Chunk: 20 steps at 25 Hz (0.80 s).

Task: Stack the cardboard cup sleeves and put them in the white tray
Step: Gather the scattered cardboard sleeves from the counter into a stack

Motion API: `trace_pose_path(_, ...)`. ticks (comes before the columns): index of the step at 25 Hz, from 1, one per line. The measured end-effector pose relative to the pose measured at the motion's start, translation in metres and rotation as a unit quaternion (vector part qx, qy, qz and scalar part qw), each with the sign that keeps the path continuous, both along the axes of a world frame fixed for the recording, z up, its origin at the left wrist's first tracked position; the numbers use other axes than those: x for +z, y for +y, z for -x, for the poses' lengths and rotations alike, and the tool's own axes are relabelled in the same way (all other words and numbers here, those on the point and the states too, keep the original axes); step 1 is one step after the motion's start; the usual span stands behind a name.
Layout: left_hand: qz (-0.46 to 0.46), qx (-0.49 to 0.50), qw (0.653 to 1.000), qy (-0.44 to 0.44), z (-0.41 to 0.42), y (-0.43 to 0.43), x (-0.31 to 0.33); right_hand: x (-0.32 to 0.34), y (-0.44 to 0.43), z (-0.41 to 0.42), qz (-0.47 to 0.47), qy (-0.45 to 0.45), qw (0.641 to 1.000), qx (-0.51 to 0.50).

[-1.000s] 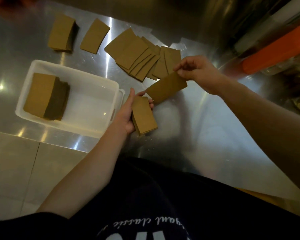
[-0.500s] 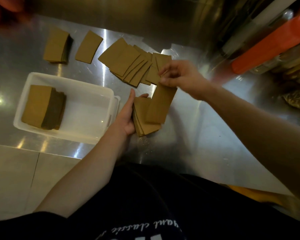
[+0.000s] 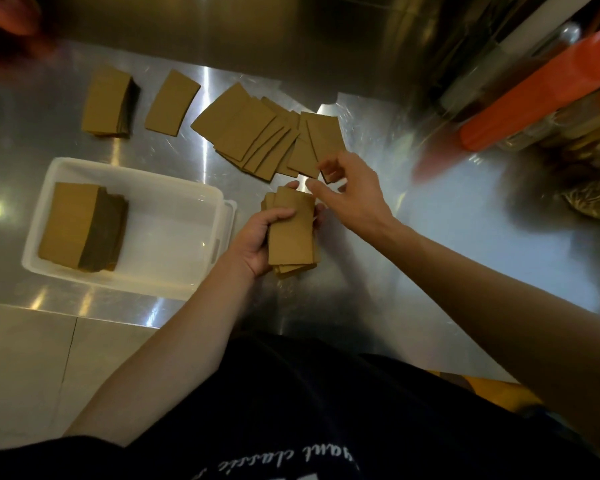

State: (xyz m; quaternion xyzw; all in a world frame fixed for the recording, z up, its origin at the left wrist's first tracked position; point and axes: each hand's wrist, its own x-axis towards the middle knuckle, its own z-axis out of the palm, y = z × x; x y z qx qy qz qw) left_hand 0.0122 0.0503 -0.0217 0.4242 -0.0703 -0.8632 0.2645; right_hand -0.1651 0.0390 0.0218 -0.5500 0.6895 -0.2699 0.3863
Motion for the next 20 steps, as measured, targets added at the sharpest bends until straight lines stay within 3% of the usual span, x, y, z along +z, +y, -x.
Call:
trace_pose_path(2, 0.003, 0.039, 0.999, -0.025, 0.005, -0.004, 0.002, 0.006, 0.011, 0.001, -0.133, -0.090, 0.986, -0.033)
trace_pose_path(4, -0.002, 0.065, 0.994, -0.093, 0.014, -0.009, 0.001, 0.010, 0.024, -0.001, -0.272, -0.177, 0.946, 0.008)
trace_pose_path(5, 0.009, 0.070, 0.990, -0.122, 0.018, -0.012, -0.001, 0.008, 0.029, -0.002, -0.292, -0.180, 0.938, 0.043)
trace_pose_path(8, 0.056, 0.046, 0.988, -0.139, 0.026, -0.016, 0.001, 0.002, 0.034, -0.004, -0.250, -0.135, 0.956, 0.074)
trace_pose_path(11, 0.077, 0.024, 0.994, -0.072, 0.021, -0.020, 0.006, 0.002, 0.031, 0.003, -0.249, -0.218, 0.943, 0.043)
trace_pose_path(14, 0.120, 0.044, 0.987, -0.094, 0.021, -0.019, 0.004, 0.003, 0.033, 0.004, -0.233, -0.259, 0.936, 0.039)
trace_pose_path(17, 0.123, 0.059, 0.985, -0.104, 0.025, -0.017, 0.001, 0.001, 0.033, 0.002, -0.212, -0.220, 0.950, 0.067)
trace_pose_path(20, 0.073, 0.070, 0.992, -0.077, 0.020, -0.021, -0.004, 0.002, 0.011, 0.020, -0.254, -0.188, 0.937, 0.148)
